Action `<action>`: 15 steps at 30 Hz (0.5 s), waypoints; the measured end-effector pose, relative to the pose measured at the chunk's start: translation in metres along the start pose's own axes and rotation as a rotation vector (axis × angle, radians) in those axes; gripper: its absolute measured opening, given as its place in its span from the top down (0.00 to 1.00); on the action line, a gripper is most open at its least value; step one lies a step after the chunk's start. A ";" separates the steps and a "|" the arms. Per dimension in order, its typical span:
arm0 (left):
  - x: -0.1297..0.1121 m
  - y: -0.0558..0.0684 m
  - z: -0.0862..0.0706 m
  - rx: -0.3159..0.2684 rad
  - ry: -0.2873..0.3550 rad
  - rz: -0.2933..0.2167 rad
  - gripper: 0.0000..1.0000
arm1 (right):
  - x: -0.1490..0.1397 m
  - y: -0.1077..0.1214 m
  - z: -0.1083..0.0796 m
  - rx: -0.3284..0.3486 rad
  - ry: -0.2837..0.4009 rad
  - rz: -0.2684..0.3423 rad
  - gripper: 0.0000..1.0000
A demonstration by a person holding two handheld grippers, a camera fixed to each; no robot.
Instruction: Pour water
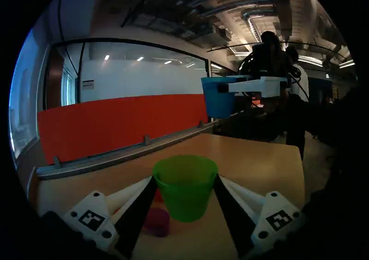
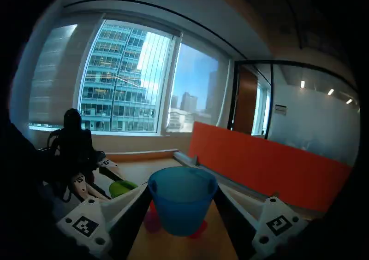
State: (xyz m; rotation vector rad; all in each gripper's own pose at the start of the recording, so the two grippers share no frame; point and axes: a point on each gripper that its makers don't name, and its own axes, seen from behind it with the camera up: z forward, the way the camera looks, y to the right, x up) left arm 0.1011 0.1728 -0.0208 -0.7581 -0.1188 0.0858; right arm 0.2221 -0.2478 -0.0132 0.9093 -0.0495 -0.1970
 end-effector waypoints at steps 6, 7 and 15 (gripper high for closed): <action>-0.001 0.002 0.001 -0.006 -0.003 0.001 0.15 | -0.006 -0.007 -0.002 0.020 0.002 0.006 0.09; -0.001 0.002 0.001 -0.007 -0.004 0.001 0.15 | -0.009 -0.008 -0.003 0.022 0.000 0.006 0.09; -0.011 0.003 0.001 -0.015 -0.028 0.000 0.15 | -0.040 -0.021 -0.004 0.054 -0.046 0.012 0.09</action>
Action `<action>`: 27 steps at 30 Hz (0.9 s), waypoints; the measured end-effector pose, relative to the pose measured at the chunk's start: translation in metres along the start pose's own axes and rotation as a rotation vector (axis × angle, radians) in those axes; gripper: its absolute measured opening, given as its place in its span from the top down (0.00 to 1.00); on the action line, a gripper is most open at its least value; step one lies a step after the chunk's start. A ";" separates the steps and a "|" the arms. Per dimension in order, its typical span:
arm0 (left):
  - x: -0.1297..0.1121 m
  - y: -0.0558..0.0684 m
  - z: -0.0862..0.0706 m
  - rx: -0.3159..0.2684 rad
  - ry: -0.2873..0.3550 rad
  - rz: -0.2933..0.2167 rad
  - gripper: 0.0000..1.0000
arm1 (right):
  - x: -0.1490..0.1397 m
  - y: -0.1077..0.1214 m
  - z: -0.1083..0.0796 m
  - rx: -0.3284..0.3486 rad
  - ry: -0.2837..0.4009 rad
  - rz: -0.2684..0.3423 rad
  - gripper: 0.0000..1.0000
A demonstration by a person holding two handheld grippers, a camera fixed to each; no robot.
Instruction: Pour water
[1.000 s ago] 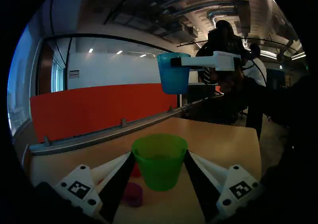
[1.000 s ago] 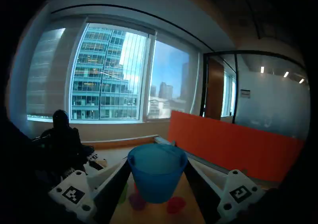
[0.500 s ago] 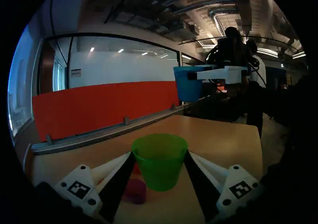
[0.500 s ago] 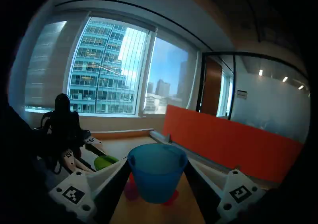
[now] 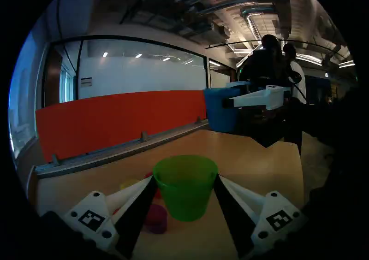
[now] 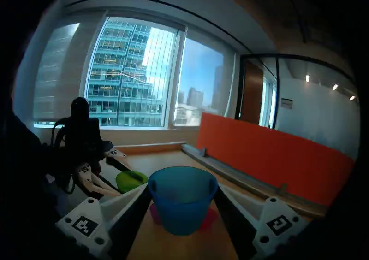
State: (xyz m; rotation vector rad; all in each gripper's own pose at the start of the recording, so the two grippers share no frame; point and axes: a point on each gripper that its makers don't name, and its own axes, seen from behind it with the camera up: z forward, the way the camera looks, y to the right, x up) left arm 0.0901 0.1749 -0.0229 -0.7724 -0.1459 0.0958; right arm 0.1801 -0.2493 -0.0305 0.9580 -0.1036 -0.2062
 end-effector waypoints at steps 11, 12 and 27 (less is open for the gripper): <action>-0.017 0.005 0.004 -0.026 -0.053 0.011 0.15 | -0.039 -0.005 -0.001 0.033 -0.078 0.022 0.08; -0.019 0.006 0.004 -0.030 -0.060 0.013 0.15 | -0.043 -0.004 -0.001 0.035 -0.088 0.021 0.08; -0.058 0.018 0.012 -0.081 -0.179 0.053 0.15 | -0.092 -0.006 -0.003 0.058 -0.204 0.008 0.08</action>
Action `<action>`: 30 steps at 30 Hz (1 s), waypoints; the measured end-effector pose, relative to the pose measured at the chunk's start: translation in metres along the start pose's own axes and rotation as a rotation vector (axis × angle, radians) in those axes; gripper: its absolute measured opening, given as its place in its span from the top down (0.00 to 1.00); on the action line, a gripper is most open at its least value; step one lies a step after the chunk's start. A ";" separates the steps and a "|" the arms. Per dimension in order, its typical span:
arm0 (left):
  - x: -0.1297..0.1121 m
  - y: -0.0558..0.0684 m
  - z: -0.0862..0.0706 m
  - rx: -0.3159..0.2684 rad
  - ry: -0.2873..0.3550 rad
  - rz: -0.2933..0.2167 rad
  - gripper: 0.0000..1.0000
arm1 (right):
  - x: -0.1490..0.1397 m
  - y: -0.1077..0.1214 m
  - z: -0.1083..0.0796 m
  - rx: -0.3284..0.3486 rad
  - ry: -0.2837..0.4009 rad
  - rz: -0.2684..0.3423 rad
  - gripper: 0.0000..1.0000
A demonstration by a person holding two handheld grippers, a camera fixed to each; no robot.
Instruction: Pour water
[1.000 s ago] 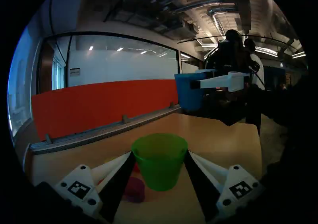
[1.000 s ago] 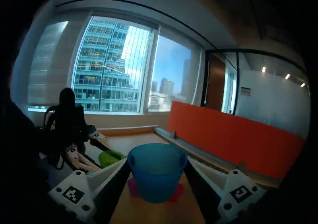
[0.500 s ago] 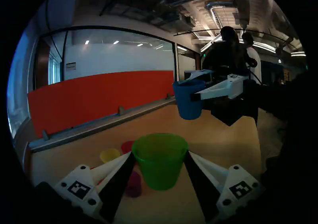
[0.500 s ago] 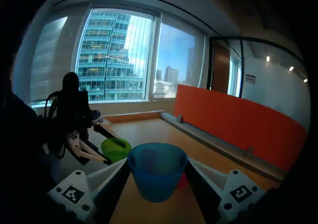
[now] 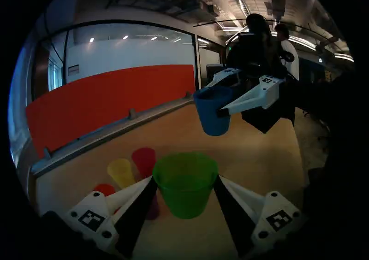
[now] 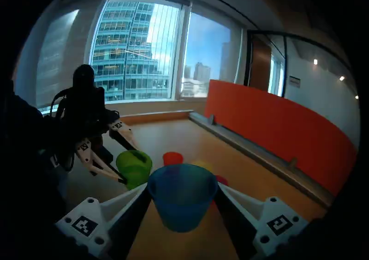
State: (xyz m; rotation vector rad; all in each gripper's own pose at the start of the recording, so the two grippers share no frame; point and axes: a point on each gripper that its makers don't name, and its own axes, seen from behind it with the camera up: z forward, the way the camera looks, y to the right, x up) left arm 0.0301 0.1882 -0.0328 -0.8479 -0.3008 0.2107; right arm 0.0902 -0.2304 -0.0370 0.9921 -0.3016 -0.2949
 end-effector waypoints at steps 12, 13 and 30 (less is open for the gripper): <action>-0.026 0.009 0.010 -0.031 -0.073 0.012 0.15 | -0.034 -0.002 0.010 0.024 -0.073 0.008 0.08; -0.028 0.009 0.011 -0.033 -0.079 0.013 0.15 | -0.036 -0.002 0.011 0.026 -0.078 0.007 0.08; -0.055 0.014 0.023 -0.067 -0.151 0.026 0.15 | -0.085 -0.012 0.031 0.067 -0.164 0.012 0.08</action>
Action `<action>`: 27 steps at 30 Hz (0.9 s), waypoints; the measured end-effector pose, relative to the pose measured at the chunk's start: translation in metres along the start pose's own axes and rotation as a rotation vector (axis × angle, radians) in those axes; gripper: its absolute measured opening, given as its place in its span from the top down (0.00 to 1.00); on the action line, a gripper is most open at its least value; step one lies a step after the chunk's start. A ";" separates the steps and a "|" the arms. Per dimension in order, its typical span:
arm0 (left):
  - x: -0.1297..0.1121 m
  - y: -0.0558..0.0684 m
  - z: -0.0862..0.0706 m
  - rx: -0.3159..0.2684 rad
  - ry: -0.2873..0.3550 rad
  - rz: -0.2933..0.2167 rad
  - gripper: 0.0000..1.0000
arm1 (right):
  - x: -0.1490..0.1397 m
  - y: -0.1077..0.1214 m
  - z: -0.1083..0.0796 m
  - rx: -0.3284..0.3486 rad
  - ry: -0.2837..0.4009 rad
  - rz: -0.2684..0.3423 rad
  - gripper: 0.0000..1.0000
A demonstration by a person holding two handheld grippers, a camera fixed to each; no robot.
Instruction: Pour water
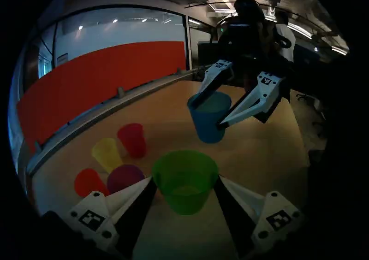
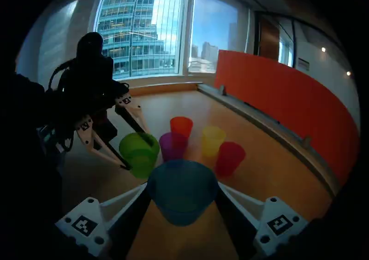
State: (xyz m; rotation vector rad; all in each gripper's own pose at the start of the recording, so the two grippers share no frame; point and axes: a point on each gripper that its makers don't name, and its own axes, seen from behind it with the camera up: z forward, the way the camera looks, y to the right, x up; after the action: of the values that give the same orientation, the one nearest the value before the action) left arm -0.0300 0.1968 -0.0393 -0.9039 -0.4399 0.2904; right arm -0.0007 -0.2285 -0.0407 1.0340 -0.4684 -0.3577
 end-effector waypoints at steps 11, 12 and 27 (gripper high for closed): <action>-0.016 0.001 0.010 -0.015 -0.033 -0.001 0.15 | -0.017 -0.007 0.013 0.022 -0.018 0.027 0.08; -0.017 0.001 0.010 -0.017 -0.035 -0.001 0.15 | -0.019 -0.008 0.014 0.023 -0.021 0.028 0.08; -0.037 0.000 0.018 -0.022 -0.056 -0.018 0.15 | -0.048 -0.014 0.028 0.027 -0.062 0.035 0.08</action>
State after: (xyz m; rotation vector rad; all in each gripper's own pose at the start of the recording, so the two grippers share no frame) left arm -0.0712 0.1935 -0.0381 -0.9140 -0.5034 0.2951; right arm -0.0571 -0.2323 -0.0505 1.0421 -0.5476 -0.3541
